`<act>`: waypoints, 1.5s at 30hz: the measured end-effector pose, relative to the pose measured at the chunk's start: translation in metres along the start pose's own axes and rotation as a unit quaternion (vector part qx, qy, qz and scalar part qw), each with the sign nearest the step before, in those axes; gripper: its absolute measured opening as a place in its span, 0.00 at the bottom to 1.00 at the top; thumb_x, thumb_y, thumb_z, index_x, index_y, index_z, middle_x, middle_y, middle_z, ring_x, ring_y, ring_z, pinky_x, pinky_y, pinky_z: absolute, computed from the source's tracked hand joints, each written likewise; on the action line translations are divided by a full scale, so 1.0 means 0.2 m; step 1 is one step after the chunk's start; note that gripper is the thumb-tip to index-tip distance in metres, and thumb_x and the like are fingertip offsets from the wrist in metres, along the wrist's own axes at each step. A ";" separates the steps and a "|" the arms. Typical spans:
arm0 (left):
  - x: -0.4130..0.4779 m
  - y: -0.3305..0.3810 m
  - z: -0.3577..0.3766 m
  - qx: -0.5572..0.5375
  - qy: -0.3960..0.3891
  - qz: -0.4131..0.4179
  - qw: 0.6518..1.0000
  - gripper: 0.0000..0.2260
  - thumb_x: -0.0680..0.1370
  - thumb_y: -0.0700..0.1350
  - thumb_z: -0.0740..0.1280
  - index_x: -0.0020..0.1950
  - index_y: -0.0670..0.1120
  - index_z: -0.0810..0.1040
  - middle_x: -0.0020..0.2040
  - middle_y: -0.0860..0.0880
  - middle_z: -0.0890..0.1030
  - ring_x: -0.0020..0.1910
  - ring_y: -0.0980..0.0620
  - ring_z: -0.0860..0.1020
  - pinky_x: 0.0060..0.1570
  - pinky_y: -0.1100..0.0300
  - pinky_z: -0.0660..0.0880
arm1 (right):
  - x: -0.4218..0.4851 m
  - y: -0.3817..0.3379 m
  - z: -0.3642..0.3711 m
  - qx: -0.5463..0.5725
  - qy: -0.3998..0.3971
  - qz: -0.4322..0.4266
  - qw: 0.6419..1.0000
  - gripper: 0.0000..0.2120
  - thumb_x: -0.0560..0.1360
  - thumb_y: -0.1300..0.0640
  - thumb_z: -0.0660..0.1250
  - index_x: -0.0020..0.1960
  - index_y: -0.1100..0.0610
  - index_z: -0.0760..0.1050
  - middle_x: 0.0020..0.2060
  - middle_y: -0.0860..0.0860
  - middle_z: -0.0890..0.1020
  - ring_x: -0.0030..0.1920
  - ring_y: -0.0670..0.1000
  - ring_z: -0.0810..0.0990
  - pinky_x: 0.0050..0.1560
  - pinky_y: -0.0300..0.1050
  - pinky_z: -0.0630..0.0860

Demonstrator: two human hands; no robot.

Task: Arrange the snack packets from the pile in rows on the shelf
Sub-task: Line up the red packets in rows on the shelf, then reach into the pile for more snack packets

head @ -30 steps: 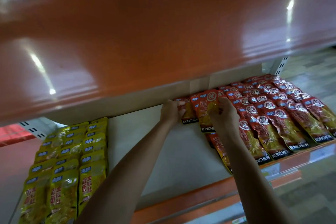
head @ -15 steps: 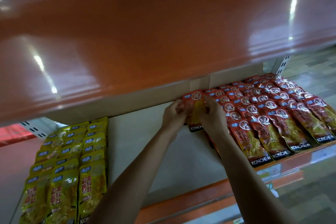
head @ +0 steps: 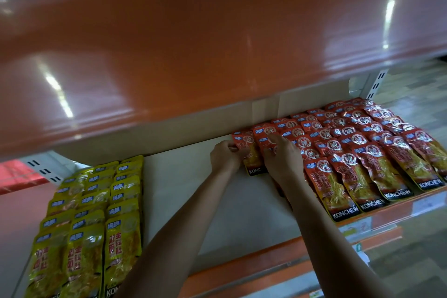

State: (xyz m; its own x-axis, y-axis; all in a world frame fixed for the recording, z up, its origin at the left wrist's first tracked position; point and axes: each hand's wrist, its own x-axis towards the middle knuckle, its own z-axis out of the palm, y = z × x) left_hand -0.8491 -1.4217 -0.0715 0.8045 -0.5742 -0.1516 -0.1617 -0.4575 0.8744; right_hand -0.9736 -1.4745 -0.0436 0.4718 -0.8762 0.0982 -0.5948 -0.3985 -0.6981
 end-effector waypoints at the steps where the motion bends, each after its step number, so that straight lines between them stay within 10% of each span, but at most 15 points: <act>1: 0.00 0.01 0.00 0.003 0.002 0.001 1.000 0.10 0.70 0.47 0.75 0.49 0.46 0.82 0.48 0.48 0.84 0.48 0.50 0.82 0.53 0.52 0.78 | 0.00 0.00 0.00 0.002 0.002 -0.001 1.000 0.20 0.78 0.60 0.63 0.70 0.58 0.69 0.65 0.55 0.75 0.65 0.55 0.72 0.63 0.49 0.70; 23: 0.05 0.02 0.01 0.023 -0.004 -0.045 0.999 0.10 0.69 0.51 0.76 0.35 0.49 0.77 0.40 0.47 0.85 0.40 0.49 0.84 0.47 0.52 0.81 | -0.02 -0.02 0.03 0.004 -0.001 -0.014 1.000 0.19 0.77 0.58 0.65 0.68 0.55 0.71 0.63 0.54 0.76 0.63 0.55 0.74 0.61 0.49 0.72; 32: -0.06 0.04 -0.17 0.158 0.018 0.030 0.987 0.05 0.76 0.50 0.63 0.43 0.53 0.77 0.51 0.50 0.82 0.53 0.48 0.79 0.47 0.61 0.70 | -0.06 -0.13 0.12 -0.025 0.008 -0.064 0.998 0.16 0.74 0.64 0.62 0.61 0.61 0.75 0.55 0.58 0.80 0.56 0.60 0.76 0.48 0.46 0.69; 45: -0.22 -0.28 -0.95 0.298 0.153 0.176 0.926 0.12 0.77 0.47 0.66 0.59 0.47 0.79 0.56 0.46 0.80 0.58 0.45 0.74 0.53 0.54 0.73 | -0.37 -0.71 0.63 -0.034 -0.090 -0.201 0.975 0.20 0.76 0.62 0.63 0.67 0.59 0.72 0.64 0.55 0.76 0.66 0.56 0.71 0.66 0.45 0.65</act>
State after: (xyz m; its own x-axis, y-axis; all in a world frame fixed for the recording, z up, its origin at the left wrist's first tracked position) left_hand -0.7665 -1.2424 -0.0267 0.7514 -0.5817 0.3114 -0.6579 -0.6246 0.4207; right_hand -0.8420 -1.3190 -0.0410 0.7785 -0.5866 0.2234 -0.3775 -0.7218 -0.5801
